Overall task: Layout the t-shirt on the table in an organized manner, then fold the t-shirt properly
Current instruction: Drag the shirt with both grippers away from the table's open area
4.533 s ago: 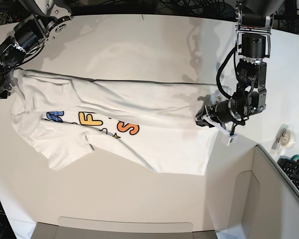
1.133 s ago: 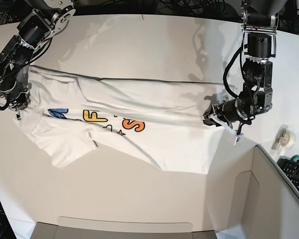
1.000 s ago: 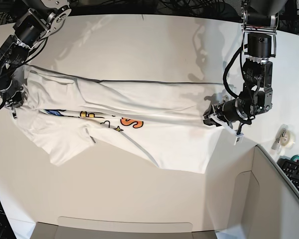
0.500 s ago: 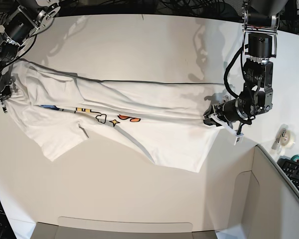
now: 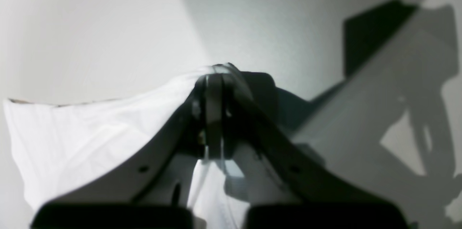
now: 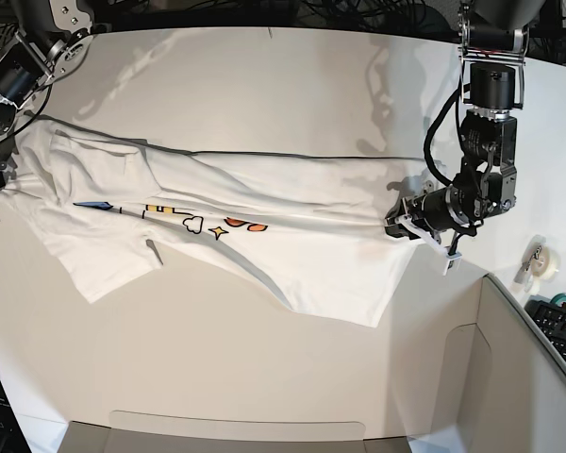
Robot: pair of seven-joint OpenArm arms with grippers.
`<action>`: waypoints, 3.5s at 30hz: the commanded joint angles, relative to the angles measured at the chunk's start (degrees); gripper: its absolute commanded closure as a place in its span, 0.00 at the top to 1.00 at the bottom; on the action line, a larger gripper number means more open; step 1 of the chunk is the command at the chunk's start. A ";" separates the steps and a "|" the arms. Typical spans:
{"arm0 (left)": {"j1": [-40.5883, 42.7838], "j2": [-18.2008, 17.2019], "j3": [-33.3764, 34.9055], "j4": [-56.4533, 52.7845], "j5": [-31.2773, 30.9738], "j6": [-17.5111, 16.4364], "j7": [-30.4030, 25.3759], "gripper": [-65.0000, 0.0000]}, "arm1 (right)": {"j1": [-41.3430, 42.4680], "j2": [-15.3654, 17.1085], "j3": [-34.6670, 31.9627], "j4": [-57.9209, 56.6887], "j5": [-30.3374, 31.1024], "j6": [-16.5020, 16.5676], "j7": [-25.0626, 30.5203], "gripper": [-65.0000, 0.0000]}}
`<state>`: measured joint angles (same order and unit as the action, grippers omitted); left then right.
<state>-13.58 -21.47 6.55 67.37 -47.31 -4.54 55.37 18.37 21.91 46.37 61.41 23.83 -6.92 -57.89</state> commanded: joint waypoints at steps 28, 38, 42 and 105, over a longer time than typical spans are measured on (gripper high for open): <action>0.97 -0.99 4.05 -0.52 5.33 2.47 3.75 0.07 | -7.43 -10.26 -5.09 38.86 19.11 3.62 -8.44 0.00; 0.97 -1.08 5.81 -0.43 5.33 2.47 3.57 0.07 | -28.70 -18.09 -9.40 54.59 19.02 3.62 -8.44 0.00; 1.67 -1.16 6.42 -0.43 5.33 2.47 3.04 0.07 | -30.37 -18.09 -9.49 53.80 18.67 3.62 -6.33 0.00; 31.74 -10.57 6.51 35.44 23.70 2.56 6.03 0.06 | -60.17 -10.09 -15.12 42.20 16.38 8.10 -2.20 0.00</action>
<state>16.97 -31.29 12.82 103.63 -26.09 -2.81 56.82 -39.40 12.23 31.64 105.12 44.42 3.29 -50.76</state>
